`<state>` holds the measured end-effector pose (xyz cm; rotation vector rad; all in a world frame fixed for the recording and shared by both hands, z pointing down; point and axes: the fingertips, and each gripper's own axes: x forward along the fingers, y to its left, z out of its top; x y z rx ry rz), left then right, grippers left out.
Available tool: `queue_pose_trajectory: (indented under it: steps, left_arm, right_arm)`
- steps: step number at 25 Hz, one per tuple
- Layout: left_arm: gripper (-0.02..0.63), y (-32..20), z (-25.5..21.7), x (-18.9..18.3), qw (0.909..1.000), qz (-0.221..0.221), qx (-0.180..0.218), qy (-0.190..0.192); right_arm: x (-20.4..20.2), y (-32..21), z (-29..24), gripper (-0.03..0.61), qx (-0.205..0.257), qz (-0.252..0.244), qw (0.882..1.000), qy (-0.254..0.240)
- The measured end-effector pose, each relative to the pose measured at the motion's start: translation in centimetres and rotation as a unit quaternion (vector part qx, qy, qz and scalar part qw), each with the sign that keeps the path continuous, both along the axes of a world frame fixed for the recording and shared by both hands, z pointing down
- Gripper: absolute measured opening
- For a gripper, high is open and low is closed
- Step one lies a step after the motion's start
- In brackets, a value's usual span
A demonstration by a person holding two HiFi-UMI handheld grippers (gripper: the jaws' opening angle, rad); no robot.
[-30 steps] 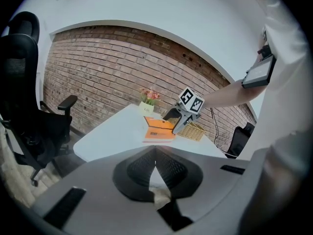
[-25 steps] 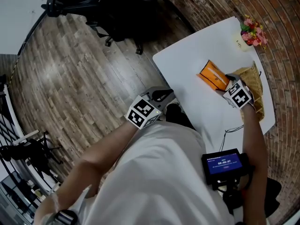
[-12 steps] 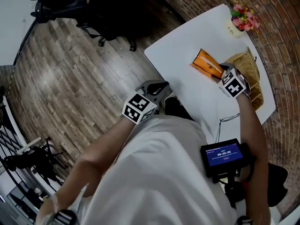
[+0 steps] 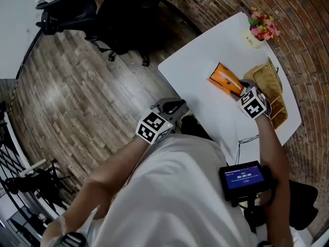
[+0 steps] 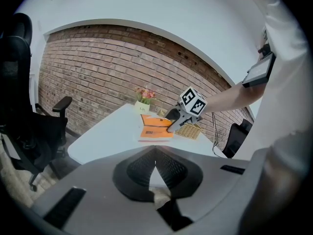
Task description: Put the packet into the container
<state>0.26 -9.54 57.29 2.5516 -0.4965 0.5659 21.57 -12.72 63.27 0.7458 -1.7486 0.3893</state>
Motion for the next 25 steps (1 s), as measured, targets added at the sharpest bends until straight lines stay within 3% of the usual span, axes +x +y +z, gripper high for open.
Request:
queue_pose_trajectory:
  steps: [9,18,25]
  left_arm:
    - [0.011,-0.1,-0.6,0.7,0.9996,0.024,0.007,0.009]
    - [0.011,-1.3,-0.9,0.9,0.9987,0.047,0.016,0.012]
    - [0.011,-1.7,-1.4,3.4,0.9961,0.083,0.024,0.018]
  right_arm:
    - [-0.4,0.8,-1.9,0.235,0.013,0.039,0.999,-0.025]
    - [-0.3,2.4,-4.7,0.235,0.053,0.075,0.995,-0.027]
    - [3.1,3.8,-8.1,0.235,0.101,0.131,0.986,-0.023]
